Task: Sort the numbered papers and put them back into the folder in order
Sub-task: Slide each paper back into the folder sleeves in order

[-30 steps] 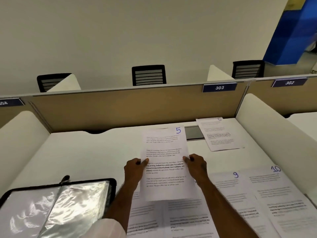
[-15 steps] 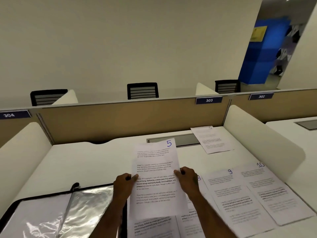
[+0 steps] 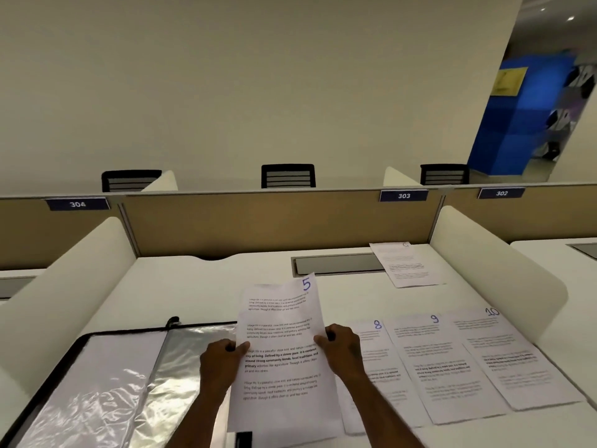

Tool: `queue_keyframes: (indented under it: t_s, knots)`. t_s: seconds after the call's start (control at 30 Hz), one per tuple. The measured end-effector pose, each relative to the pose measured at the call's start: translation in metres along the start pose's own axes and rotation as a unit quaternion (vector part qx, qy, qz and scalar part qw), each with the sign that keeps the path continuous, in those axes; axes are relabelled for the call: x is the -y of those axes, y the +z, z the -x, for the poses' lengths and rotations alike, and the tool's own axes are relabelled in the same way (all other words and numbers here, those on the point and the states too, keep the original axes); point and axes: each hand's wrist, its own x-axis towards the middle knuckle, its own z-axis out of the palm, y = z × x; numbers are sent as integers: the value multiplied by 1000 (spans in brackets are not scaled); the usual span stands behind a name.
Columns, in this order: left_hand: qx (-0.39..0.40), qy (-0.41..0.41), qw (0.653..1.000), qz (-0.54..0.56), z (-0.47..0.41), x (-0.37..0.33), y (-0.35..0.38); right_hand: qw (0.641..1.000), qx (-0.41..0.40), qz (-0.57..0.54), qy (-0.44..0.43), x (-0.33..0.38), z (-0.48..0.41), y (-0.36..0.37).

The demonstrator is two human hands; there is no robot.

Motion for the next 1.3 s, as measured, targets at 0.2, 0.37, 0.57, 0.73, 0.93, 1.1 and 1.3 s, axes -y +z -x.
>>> queue_keyframes:
  t_s: [0.2, 0.37, 0.57, 0.73, 0.93, 1.1, 1.3]
  knots:
    - [-51, 24, 998, -40, 25, 11, -31, 999, 9, -22, -29, 11, 33, 25]
    - [-93, 61, 985, -129, 28, 5, -62, 994, 32, 14, -107, 39, 48, 57]
    - [-130, 162, 953, -218, 15, 16, -96, 993, 27, 70, -91, 81, 50, 114]
    - [-132, 234, 934, -236, -4, 46, -119, 993, 37, 72, -88, 125, 73, 170]
    - [-87, 326, 907, -250, -11, 76, -130, 995, 12, 80, -51, 156, 96, 220]
    - [-23, 354, 919, -171, -11, 102, -143, 994, -10, 107, -20, 157, 100, 233]
    - [67, 66, 989, 112, -20, 111, -163, 992, 14, 116, -53, 157, 107, 235]
